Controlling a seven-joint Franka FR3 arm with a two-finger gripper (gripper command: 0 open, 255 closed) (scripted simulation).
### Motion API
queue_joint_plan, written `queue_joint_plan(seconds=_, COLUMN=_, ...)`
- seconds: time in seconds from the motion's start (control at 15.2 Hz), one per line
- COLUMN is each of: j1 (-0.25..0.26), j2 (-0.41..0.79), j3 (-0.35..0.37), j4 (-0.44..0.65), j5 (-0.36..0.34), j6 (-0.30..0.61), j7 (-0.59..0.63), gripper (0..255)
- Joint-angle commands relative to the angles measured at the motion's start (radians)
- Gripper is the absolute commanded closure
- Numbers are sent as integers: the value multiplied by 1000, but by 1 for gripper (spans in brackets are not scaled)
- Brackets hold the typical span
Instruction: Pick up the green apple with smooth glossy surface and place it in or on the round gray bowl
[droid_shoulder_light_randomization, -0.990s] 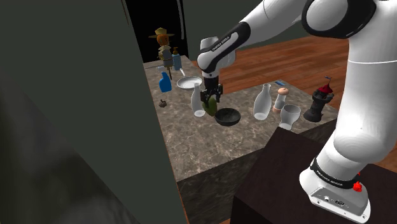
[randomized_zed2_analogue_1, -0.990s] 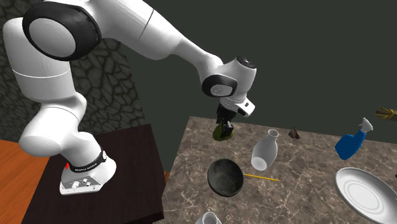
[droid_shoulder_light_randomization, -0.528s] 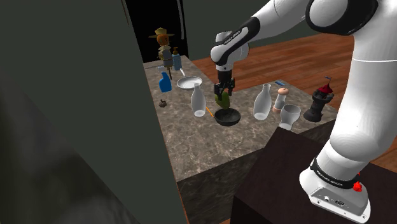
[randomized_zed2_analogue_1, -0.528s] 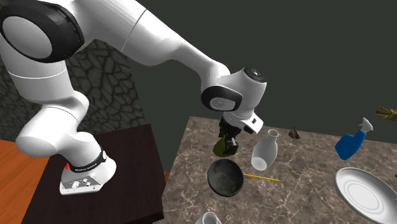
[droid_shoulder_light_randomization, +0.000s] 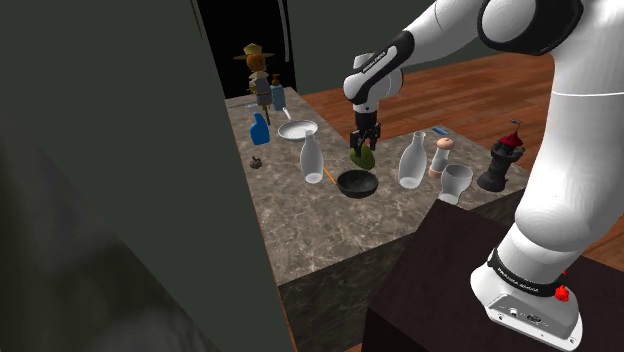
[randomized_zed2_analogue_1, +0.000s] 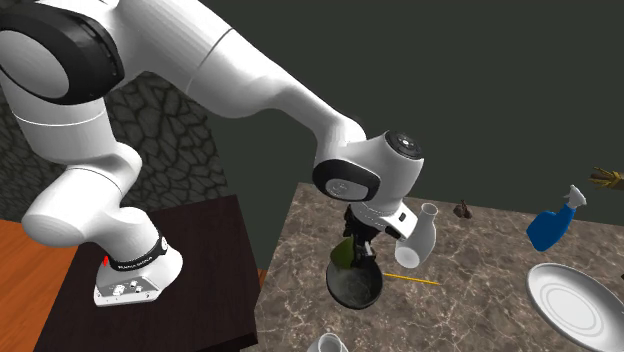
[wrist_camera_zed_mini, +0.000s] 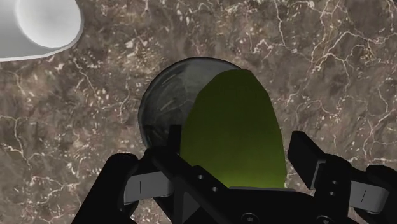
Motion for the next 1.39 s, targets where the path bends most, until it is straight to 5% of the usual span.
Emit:
queue_joint_plan(seconds=0.0, j1=1, j2=15, j3=2, j4=-6, j5=2, j6=22, j7=-1, gripper=255)
queue_joint_plan(seconds=0.73, j1=-3, j2=117, j3=8, j4=-25, j5=18, j6=142, j7=-16, gripper=255)
queue_joint_plan(seconds=1.25, j1=-3, j2=121, j3=8, j4=-26, j5=18, j6=147, j7=-16, gripper=255)
queue_joint_plan(seconds=1.32, j1=-3, j2=121, j3=8, j4=-26, j5=18, j6=147, j7=-16, gripper=0)
